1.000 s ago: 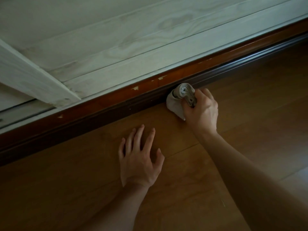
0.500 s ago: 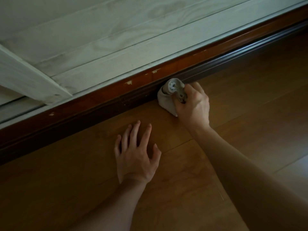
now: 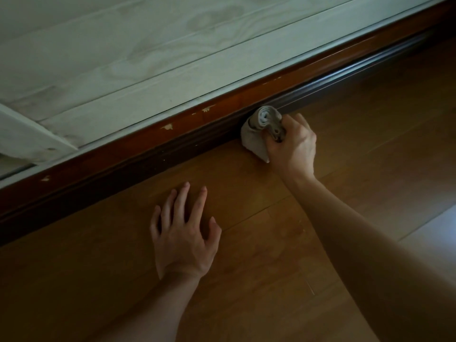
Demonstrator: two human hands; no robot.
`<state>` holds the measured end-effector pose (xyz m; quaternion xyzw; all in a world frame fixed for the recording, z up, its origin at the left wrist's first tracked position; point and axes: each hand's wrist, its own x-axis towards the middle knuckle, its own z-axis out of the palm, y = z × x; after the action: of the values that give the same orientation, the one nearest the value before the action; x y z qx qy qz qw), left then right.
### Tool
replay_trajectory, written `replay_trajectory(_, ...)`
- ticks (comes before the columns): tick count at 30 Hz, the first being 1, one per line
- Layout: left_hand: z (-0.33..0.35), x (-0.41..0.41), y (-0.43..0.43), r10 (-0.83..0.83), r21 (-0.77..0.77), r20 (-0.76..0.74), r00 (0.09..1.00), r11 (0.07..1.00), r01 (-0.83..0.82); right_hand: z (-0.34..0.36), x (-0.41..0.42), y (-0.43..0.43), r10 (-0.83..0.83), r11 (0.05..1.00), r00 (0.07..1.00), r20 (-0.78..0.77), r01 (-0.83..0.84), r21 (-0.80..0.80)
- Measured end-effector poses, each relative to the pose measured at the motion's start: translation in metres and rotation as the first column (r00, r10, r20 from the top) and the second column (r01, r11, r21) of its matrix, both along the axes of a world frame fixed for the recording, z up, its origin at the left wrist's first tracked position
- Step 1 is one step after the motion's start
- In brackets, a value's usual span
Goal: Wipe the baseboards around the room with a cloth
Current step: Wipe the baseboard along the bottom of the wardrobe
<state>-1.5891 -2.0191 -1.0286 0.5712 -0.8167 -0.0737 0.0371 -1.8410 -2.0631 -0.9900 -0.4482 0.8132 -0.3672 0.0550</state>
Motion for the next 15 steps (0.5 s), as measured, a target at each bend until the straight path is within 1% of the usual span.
replay_trajectory(2, 0.001, 0.000, 0.000, 0.002, 0.003, 0.004, 1.000, 1.000, -0.002, 0.000, -0.001, 0.000, 0.047, 0.999, 0.999, -0.014, -0.047, 0.008)
replay_trajectory(6, 0.001, -0.001, 0.000, 0.004, 0.008, 0.007, 1.000, 1.000, -0.004, 0.000, -0.003, 0.000, -0.059, 0.998, 0.998, 0.009, 0.059, -0.020)
replay_trajectory(7, 0.002, -0.001, 0.000, 0.002, 0.008, 0.008, 1.000, 1.000, -0.002, 0.000, 0.002, 0.000, -0.039, 0.999, 0.999, 0.008, 0.040, -0.021)
replay_trajectory(10, 0.003, -0.001, 0.000, 0.003, 0.011, 0.015, 1.000, 1.000, -0.003, 0.000, 0.020, -0.001, 0.108, 0.994, 0.994, -0.007, -0.108, -0.002)
replay_trajectory(11, 0.003, -0.001, 0.000, 0.005, 0.010, 0.013, 1.000, 1.000, -0.006, 0.000, 0.021, -0.002, 0.126, 0.992, 0.992, -0.001, -0.126, 0.006)
replay_trajectory(15, 0.004, -0.002, 0.000, 0.004, 0.013, 0.019, 1.000, 1.000, -0.004, 0.000, 0.021, -0.002, 0.040, 0.999, 0.999, 0.034, -0.040, -0.010)
